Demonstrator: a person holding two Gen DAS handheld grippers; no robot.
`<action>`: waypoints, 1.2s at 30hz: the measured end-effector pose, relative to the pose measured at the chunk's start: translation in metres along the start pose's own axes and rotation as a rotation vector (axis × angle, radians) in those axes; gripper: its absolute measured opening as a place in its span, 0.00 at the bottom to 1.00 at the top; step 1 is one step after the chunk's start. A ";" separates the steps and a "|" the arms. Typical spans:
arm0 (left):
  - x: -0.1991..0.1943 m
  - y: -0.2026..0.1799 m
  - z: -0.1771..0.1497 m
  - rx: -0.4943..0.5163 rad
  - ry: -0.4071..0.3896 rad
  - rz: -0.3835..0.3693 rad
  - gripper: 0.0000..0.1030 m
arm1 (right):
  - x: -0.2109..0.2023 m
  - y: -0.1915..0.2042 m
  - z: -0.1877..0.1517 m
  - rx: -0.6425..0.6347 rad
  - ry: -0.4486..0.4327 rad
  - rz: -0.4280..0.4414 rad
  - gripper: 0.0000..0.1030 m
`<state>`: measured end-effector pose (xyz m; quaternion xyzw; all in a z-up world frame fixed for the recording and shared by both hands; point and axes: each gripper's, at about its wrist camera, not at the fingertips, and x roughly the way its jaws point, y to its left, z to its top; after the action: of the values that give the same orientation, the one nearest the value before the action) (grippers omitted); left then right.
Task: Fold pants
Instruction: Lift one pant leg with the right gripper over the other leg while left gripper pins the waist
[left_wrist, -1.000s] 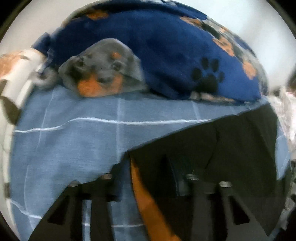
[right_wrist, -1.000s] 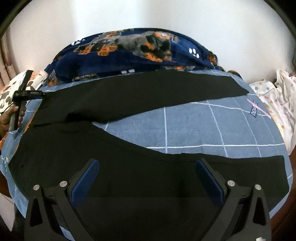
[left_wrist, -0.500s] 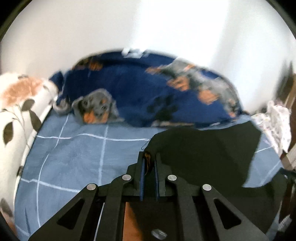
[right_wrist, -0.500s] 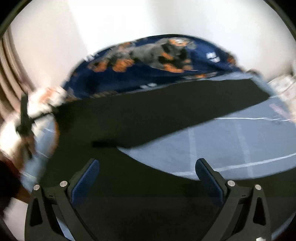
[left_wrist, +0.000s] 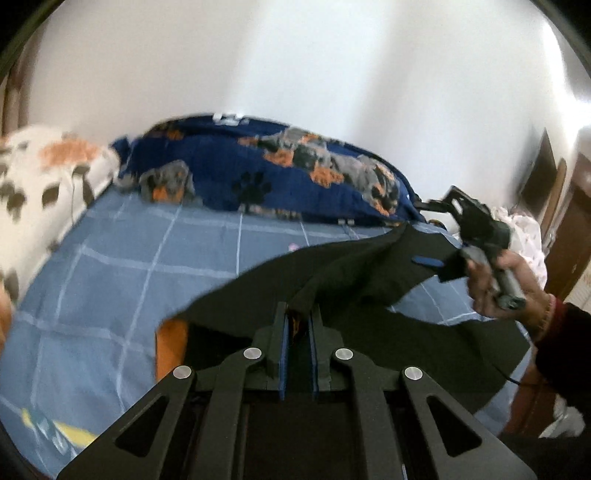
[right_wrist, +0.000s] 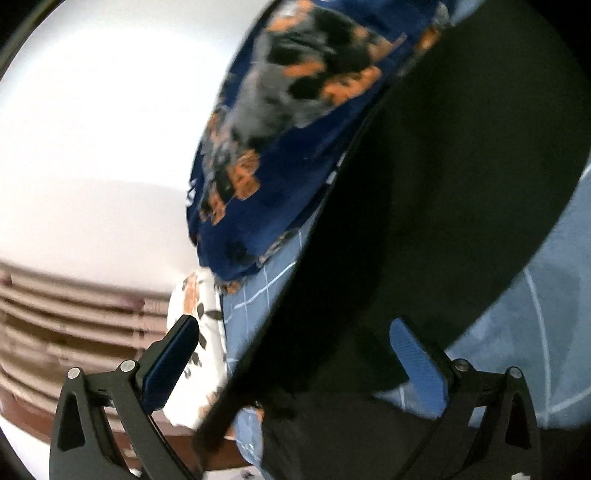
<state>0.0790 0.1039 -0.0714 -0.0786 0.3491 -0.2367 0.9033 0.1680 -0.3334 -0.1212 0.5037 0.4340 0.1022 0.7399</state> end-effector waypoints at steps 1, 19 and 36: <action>0.000 0.001 -0.003 -0.020 0.008 -0.006 0.09 | 0.005 -0.002 0.004 0.008 0.004 -0.001 0.92; -0.018 0.036 -0.032 -0.130 0.078 0.083 0.10 | -0.054 -0.009 -0.103 -0.143 0.007 -0.092 0.06; -0.034 0.047 -0.075 -0.169 0.185 0.143 0.11 | -0.069 -0.063 -0.211 -0.026 0.142 -0.166 0.06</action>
<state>0.0245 0.1631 -0.1218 -0.1072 0.4541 -0.1476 0.8720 -0.0488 -0.2646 -0.1611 0.4480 0.5242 0.0814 0.7196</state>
